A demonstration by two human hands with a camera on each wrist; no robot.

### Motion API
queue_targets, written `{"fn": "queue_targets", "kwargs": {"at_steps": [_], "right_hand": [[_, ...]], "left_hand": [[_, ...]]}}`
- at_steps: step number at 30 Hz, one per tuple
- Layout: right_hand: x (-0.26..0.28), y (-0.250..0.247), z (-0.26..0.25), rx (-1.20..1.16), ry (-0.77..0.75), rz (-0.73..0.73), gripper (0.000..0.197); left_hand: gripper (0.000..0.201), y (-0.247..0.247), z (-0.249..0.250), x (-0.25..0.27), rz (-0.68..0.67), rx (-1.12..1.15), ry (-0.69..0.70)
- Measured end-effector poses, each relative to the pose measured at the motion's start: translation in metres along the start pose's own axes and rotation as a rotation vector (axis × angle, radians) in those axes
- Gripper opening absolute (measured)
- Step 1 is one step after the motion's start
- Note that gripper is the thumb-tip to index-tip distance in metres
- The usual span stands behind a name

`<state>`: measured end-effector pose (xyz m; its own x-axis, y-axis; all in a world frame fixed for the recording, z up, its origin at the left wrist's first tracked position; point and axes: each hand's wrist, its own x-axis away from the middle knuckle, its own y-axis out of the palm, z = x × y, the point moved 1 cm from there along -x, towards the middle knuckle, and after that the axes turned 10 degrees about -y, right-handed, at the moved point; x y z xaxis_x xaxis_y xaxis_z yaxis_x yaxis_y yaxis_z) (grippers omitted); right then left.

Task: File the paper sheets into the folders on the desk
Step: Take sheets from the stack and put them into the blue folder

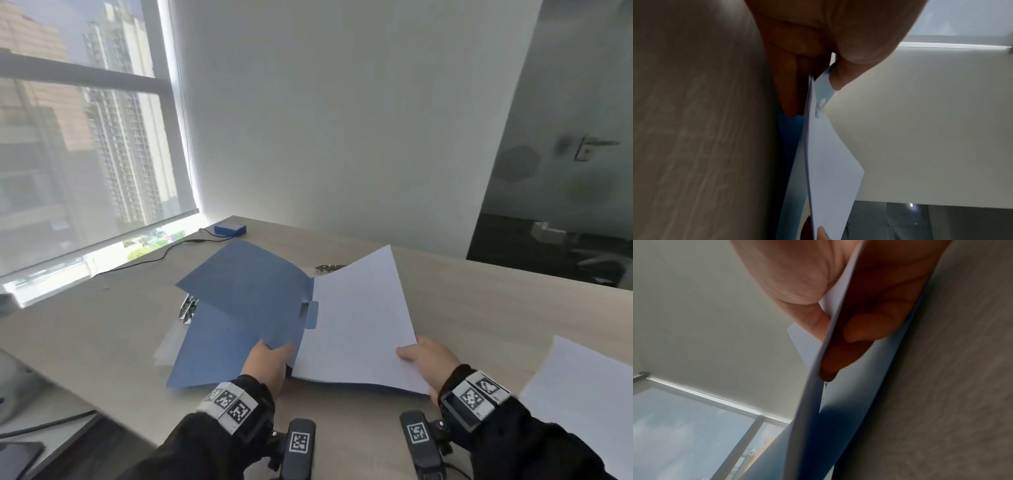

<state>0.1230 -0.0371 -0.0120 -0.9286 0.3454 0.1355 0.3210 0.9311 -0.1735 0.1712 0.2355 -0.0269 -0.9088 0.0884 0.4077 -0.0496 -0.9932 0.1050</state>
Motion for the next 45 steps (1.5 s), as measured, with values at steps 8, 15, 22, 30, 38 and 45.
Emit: {"fn": "queue_targets", "kwargs": {"at_steps": [8, 15, 22, 30, 38, 45], "right_hand": [[0.020, -0.036, 0.010, 0.013, 0.001, 0.037, 0.017], [0.025, -0.040, 0.026, -0.007, 0.010, 0.119, 0.018], [0.034, -0.038, 0.022, -0.018, 0.015, 0.132, 0.015], [0.036, -0.032, 0.020, 0.017, 0.005, 0.111, 0.013], [0.039, -0.033, 0.018, 0.026, 0.004, 0.091, 0.016], [0.042, -0.031, 0.013, 0.023, 0.001, 0.079, 0.026]], "left_hand": [[0.026, 0.024, 0.003, 0.044, -0.026, 0.074, -0.030], [0.025, 0.037, -0.003, 0.050, -0.075, 0.041, -0.003], [0.026, 0.044, -0.006, 0.050, -0.144, 0.003, 0.013], [0.033, 0.042, -0.004, 0.051, -0.208, 0.040, -0.021], [0.031, 0.033, 0.000, 0.043, -0.235, 0.261, -0.201], [0.022, 0.058, 0.002, 0.037, -0.164, 0.000, -0.208]]}}
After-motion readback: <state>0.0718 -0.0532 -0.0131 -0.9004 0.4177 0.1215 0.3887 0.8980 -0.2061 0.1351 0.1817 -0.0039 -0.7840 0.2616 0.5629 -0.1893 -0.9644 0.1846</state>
